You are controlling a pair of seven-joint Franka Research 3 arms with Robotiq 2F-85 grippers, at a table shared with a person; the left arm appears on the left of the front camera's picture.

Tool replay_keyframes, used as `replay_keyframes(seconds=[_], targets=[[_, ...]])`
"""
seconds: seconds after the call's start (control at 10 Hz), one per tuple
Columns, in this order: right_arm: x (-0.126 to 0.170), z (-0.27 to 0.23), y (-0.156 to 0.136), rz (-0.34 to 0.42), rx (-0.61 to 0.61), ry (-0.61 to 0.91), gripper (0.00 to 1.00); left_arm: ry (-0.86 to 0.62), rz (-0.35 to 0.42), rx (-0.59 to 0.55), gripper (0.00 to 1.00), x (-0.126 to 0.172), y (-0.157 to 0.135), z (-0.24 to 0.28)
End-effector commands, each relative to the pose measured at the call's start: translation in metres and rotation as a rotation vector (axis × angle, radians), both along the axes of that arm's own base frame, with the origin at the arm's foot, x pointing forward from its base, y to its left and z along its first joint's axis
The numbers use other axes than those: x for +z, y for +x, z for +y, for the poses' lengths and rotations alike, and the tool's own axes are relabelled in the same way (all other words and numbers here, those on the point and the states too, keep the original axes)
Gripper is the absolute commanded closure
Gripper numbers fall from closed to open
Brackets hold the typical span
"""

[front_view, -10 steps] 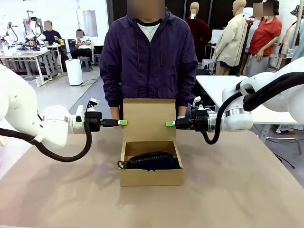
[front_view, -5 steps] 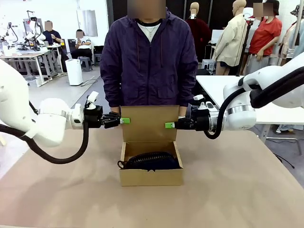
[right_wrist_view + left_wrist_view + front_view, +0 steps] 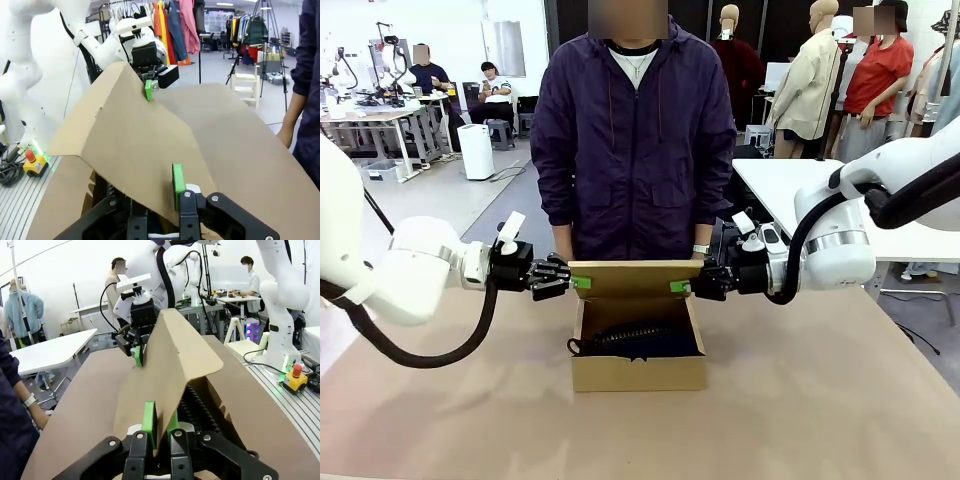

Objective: Pack the items into the box.
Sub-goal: Close the Mailer Box.

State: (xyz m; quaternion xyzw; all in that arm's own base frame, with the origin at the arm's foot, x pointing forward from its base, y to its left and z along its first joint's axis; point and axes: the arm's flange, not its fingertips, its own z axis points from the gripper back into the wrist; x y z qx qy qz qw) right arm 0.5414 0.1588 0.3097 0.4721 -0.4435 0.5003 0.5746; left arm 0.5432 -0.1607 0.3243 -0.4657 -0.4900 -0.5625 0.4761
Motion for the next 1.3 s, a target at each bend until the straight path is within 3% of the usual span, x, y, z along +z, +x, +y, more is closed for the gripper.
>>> replay_keyframes(seconds=[0.0, 0.1, 0.2, 0.3, 0.8, 0.9, 1.0, 1.2], targets=[[0.000, 0.006, -0.017, -0.041, -0.039, 0.005, 0.77, 0.012, -0.017, -0.006, 0.86, 0.000, -0.010, -0.001], [0.002, 0.005, -0.020, -0.063, -0.043, 0.002, 0.77, 0.003, -0.020, -0.005, 0.82, 0.002, -0.009, -0.001], [0.003, 0.004, -0.020, -0.069, -0.039, 0.010, 0.49, 0.001, -0.027, -0.008, 0.25, 0.002, -0.009, -0.001], [0.004, 0.004, -0.021, -0.068, -0.037, 0.006, 0.00, 0.002, -0.033, -0.009, 0.00, 0.003, -0.008, -0.001], [0.012, -0.023, -0.029, -0.065, -0.010, -0.049, 0.00, -0.012, -0.066, -0.019, 0.00, 0.019, -0.022, 0.018], [0.014, -0.039, -0.034, -0.060, -0.023, -0.048, 0.00, 0.008, -0.083, 0.022, 0.00, 0.024, -0.025, 0.032], [0.017, -0.063, -0.040, -0.051, -0.029, -0.030, 0.00, 0.009, -0.052, 0.009, 0.00, 0.030, -0.030, 0.054], [0.029, -0.105, -0.048, -0.034, -0.070, 0.038, 0.00, 0.021, 0.003, 0.090, 0.00, 0.042, -0.038, 0.095]])
